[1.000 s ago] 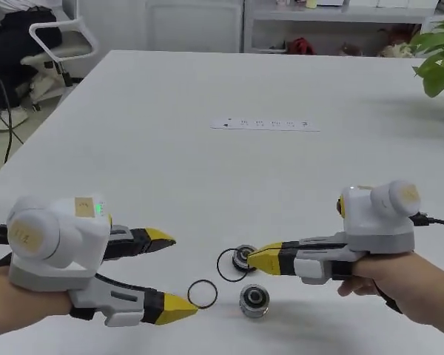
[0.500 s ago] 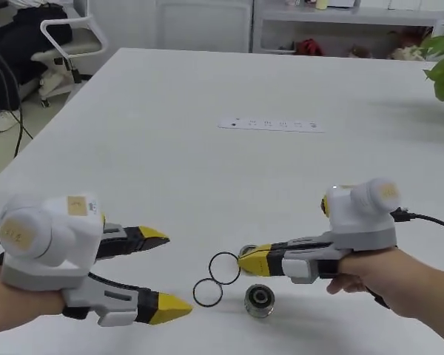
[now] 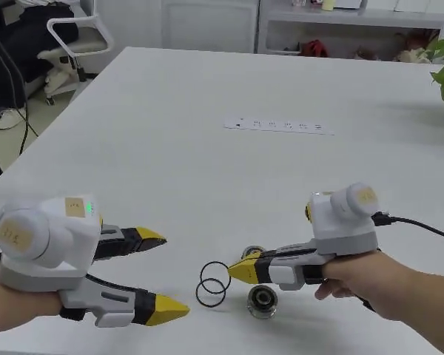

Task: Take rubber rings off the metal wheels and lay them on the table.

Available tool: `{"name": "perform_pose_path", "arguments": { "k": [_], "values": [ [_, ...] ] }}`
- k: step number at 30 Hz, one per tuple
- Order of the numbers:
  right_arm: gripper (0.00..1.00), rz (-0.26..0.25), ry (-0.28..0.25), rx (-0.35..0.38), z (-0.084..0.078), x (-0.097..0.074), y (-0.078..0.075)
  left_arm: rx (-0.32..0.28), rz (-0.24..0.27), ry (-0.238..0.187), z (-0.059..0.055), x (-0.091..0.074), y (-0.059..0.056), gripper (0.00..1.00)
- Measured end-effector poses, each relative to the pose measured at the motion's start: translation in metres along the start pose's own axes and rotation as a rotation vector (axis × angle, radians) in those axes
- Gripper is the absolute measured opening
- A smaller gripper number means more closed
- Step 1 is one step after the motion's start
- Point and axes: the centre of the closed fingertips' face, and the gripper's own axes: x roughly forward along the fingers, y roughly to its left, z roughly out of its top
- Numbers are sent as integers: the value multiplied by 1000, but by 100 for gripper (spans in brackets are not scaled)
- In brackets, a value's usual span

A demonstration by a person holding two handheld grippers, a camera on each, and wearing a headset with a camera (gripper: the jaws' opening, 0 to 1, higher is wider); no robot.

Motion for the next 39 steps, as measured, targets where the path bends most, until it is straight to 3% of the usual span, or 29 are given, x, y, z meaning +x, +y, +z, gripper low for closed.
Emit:
{"name": "perform_pose_path", "arguments": {
  "k": [7, 23, 39],
  "values": [
    [0, -4, 32, 8, -7, 9, -1, 0, 3, 2, -1, -2, -2, 66],
    [0, -16, 46, 59, -15, 16, -7, -4, 5, 10, -4, -3, -1, 66],
    [0, -66, 56, 82, -25, 15, -18, -6, -2, 27, -9, 0, -3, 65]
  ]
}}
